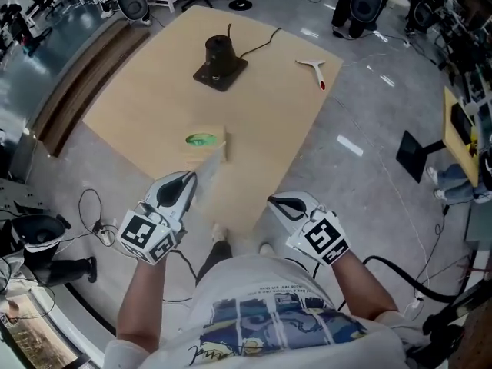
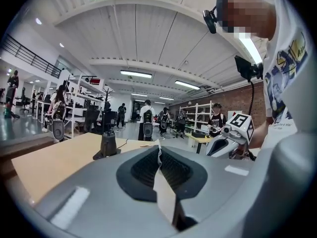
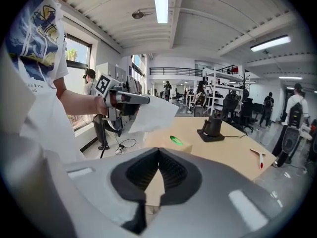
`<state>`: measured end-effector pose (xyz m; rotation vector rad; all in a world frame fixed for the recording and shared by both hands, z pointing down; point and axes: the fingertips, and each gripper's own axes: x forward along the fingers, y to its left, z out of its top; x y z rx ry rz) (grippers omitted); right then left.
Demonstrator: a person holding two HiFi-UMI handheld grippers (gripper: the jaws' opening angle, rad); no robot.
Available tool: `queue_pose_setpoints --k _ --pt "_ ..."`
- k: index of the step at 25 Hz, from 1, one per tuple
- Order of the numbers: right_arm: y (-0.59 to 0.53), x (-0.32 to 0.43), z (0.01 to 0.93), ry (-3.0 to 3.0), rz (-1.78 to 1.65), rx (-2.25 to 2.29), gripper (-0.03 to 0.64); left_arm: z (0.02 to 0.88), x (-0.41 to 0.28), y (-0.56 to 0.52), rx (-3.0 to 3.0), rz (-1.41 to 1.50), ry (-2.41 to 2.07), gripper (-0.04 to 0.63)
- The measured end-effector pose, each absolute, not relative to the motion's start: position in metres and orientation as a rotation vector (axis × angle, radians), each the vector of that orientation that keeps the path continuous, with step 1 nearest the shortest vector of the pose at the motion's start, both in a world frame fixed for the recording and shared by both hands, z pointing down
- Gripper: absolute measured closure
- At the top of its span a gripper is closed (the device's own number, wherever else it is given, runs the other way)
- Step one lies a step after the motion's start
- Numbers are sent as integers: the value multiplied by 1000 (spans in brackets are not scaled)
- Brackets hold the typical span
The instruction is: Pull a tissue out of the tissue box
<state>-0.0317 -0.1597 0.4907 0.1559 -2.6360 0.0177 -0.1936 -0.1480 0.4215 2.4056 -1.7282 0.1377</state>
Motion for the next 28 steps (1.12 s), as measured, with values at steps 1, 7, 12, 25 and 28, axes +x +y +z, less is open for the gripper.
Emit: queue_pose_setpoints --k 1,7,12,25,28 --pt "-157 -30 491 -2639 15 137 614 418 -187 -142 2404 133 -1736 589" --pt "-141 -21 490 -2653 -14 39 614 399 -153 -110 2399 109 -1782 589" --pt "-130 -10 491 -2654 -19 -4 614 389 -126 -91 2422 70 -1774 589" --pt "-109 32 502 -2656 -14 -59 614 381 -63 -62 2471 35 -1765 589" --pt "-108 44 504 -2655 -5 -57 614 379 -52 -62 2475 36 -1756 589"
